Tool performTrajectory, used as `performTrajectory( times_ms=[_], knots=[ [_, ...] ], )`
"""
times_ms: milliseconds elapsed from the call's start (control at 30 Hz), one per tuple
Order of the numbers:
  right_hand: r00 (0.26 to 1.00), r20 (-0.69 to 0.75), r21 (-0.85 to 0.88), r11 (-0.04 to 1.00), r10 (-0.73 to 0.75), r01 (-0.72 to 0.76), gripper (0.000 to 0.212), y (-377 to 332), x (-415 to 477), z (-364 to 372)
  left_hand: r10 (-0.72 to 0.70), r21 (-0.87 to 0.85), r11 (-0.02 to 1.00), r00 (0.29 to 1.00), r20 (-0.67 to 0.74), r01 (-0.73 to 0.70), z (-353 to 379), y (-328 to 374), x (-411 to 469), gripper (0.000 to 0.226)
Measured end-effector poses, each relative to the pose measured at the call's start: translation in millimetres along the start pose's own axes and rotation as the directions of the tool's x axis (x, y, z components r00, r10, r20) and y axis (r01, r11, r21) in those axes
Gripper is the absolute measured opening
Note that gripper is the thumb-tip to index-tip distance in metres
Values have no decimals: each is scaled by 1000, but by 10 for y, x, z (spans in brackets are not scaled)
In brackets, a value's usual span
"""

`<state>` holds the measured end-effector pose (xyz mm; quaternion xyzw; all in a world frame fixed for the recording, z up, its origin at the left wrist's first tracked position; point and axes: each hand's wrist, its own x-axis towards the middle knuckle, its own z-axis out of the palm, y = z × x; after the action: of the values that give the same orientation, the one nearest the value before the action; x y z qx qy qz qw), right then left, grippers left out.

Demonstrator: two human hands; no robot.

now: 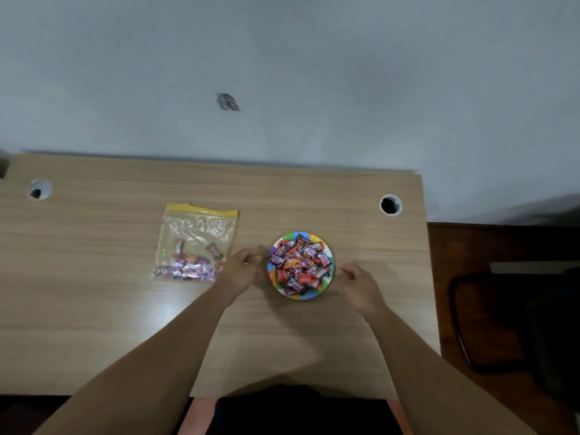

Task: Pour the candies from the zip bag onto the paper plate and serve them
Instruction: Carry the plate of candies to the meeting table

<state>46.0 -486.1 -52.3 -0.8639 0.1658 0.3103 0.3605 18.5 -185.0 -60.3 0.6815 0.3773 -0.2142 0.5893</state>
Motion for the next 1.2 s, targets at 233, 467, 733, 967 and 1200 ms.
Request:
performTrajectory(
  times_ms=[233,467,733,967,1200],
  knots=[
    [999,50,199,980,21,-31,17,377,411,269,-33,20,999,999,-10,33,214,-102,114,27],
    [999,42,232,972,26,-35,10,383,436,331,-109,-25,994,994,-23,109,337,-51,55,10],
    [998,22,239,969,57,-61,10,95,184,174,-141,-127,982,990,1,140,404,135,-147,17],
    [999,-1,268,963,35,-34,10,-1,-66,-13,-85,-177,979,994,70,97,338,217,-332,17],
    [997,-75,250,967,-36,54,6,115,-286,-79,47,-195,981,990,136,-20,255,296,-617,22]
  ],
)
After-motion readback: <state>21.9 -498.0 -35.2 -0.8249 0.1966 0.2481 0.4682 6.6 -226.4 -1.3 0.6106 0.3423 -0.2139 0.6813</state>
